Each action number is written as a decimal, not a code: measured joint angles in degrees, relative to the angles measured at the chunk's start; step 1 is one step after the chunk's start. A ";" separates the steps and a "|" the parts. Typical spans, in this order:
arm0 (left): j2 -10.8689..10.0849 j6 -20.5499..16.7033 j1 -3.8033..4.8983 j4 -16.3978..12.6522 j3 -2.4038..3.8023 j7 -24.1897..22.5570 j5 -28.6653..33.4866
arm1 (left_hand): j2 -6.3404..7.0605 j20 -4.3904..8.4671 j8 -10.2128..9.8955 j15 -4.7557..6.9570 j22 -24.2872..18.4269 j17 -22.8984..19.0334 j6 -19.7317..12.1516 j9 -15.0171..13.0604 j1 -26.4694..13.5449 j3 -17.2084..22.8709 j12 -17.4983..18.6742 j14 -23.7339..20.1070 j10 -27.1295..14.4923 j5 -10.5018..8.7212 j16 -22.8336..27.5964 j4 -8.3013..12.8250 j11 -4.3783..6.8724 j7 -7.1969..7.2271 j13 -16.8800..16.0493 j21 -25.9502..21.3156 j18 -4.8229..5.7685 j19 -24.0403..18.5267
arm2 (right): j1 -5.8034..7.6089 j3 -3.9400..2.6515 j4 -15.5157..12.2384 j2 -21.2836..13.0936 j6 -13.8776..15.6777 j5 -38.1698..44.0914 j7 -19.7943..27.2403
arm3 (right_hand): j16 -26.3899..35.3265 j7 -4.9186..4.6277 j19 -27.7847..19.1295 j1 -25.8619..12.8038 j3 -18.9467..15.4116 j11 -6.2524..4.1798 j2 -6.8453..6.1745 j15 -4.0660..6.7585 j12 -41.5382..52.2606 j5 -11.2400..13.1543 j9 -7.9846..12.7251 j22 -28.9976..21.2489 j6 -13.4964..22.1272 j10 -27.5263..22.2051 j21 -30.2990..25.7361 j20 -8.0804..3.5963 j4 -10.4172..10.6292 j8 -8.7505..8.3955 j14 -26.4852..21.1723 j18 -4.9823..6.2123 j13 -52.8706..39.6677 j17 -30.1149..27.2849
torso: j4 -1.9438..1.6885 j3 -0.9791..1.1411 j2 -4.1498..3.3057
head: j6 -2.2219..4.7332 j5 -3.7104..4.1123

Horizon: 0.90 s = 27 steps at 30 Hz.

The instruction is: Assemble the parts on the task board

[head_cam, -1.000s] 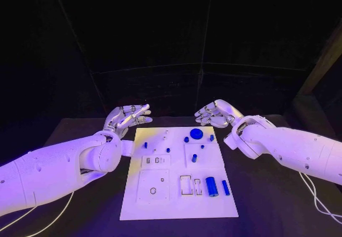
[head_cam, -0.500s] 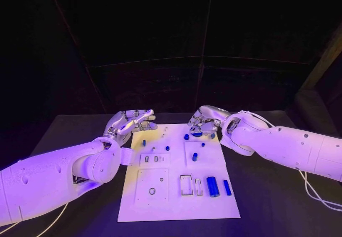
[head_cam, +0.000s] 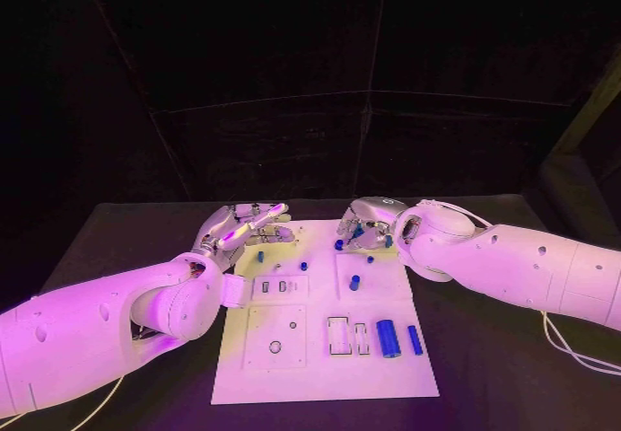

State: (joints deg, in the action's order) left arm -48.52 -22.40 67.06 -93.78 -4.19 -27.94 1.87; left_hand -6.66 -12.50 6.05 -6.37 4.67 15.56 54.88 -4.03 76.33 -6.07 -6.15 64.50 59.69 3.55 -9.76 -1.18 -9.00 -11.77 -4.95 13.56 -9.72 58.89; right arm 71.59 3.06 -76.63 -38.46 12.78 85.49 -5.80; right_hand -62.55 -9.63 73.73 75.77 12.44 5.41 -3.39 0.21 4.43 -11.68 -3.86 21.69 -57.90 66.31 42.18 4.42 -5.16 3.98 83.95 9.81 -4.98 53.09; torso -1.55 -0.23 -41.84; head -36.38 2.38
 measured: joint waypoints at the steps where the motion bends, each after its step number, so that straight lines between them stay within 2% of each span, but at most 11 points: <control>1: 0.00 0.07 0.00 -0.01 0.00 0.03 -0.01 | 0.00 0.00 0.00 0.00 0.00 0.00 0.00 0.00 0.00 0.00 0.00 0.00 0.00 0.00 0.00 0.00 0.00 0.00 0.00 0.00 0.00 0.00 | 0.01 0.00 0.08 0.10 -0.14 0.28 -0.22 | -0.70 0.00 -0.16 0.00 0.16 0.00 0.00 0.00 0.00 0.00 0.00 0.27 0.00 0.00 0.42 0.16 0.16 0.00 0.00 0.00 0.00 0.73 | -0.01 0.01 -0.04 | 0.00 0.00; 4: 0.00 0.25 0.00 -0.01 0.00 0.12 -0.02 | 0.00 0.07 -0.12 0.00 0.00 0.11 0.00 0.00 0.00 0.00 0.00 0.00 0.00 0.00 0.27 0.00 0.00 0.00 0.06 0.23 0.00 0.17 | 0.05 0.00 0.38 0.35 -0.43 1.06 -0.84 | -2.52 0.09 -0.03 0.00 0.46 0.00 0.00 0.00 0.00 0.13 0.00 1.10 0.30 0.00 1.59 0.37 0.46 0.00 0.00 0.00 0.00 2.74 | -0.13 0.04 -0.16 | -0.07 -0.02; 7: 0.02 0.43 0.01 -0.06 0.00 0.23 -0.03 | 0.00 0.00 -0.27 0.00 0.00 0.12 0.00 0.00 0.00 -0.16 0.00 0.00 0.00 0.00 0.27 0.16 0.00 0.00 0.06 0.23 0.00 0.40 | 0.05 0.00 0.72 0.79 -0.65 1.67 -1.31 | -5.19 0.19 0.87 0.29 0.87 -0.20 -0.29 0.00 0.39 0.67 0.01 5.98 0.59 -0.20 5.87 1.00 1.21 0.00 0.00 0.00 -0.10 5.69 | -0.29 0.04 -0.29 | -0.12 -0.03; 10: 0.04 0.57 0.01 -0.17 0.00 0.32 -0.04 | 0.11 0.00 -0.27 0.00 -0.01 0.17 0.00 -0.01 -0.11 -0.16 0.08 0.00 0.00 0.00 0.27 0.16 0.00 0.00 0.06 0.23 0.00 0.40 | 0.06 0.00 1.00 1.20 -0.81 2.07 -1.66 | -6.52 0.19 1.34 0.29 1.24 -0.19 -0.29 0.00 0.39 0.67 0.01 9.14 0.59 -0.21 8.63 1.10 1.58 0.00 0.00 -0.01 -0.13 7.10 | -0.41 0.05 -0.41 | -0.12 -0.06; 24: -0.44 0.94 0.06 -1.07 0.00 0.68 -0.08 | 0.26 0.00 -0.27 0.00 -0.01 0.18 0.00 -0.01 -0.27 -0.16 0.22 0.00 0.00 0.00 0.27 0.16 0.00 0.00 0.05 0.23 0.00 0.40 | 0.07 -0.02 2.12 2.25 -2.33 2.92 -2.76 | -9.66 0.19 1.73 0.85 2.57 -0.02 -0.79 0.00 1.26 0.67 -0.07 15.25 0.59 -0.38 13.98 1.10 2.65 0.00 0.00 -0.01 -0.28 10.68 | -0.72 0.03 -0.98 | -0.20 -0.11; 27: -0.45 0.98 0.08 -1.07 0.00 0.76 -0.08 | 0.26 0.00 -0.27 0.00 -0.02 0.24 0.00 -0.01 -0.27 -0.16 0.22 0.00 0.00 0.00 0.49 0.16 0.00 0.00 0.05 0.23 0.00 0.40 | 0.07 -0.02 2.39 2.50 -2.86 2.98 -2.90 | -10.01 0.19 1.73 1.21 3.01 -0.31 -0.43 0.00 1.38 0.67 -0.07 16.23 0.59 -0.08 14.79 1.10 2.68 0.00 -0.01 -0.95 -0.32 11.06 | -0.79 0.03 -1.07 | -0.28 -0.09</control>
State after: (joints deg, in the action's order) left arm -48.96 -21.42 67.14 -94.85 -4.18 -27.18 1.79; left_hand -6.40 -12.51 5.79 -6.37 4.65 15.80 54.88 -4.04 76.06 -6.23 -5.93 64.50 59.69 3.55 -9.27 -1.02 -9.01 -11.77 -4.90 13.79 -9.72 59.29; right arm 71.66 3.04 -74.24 -35.96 9.92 88.47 -8.70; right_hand -72.56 -9.45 75.46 76.98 15.45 5.10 -3.83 0.21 5.80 -11.01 -3.93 37.92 -57.31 66.23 56.97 5.52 -2.49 3.98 83.94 8.87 -5.30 64.15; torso -2.34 -0.20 -42.90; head -36.66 2.29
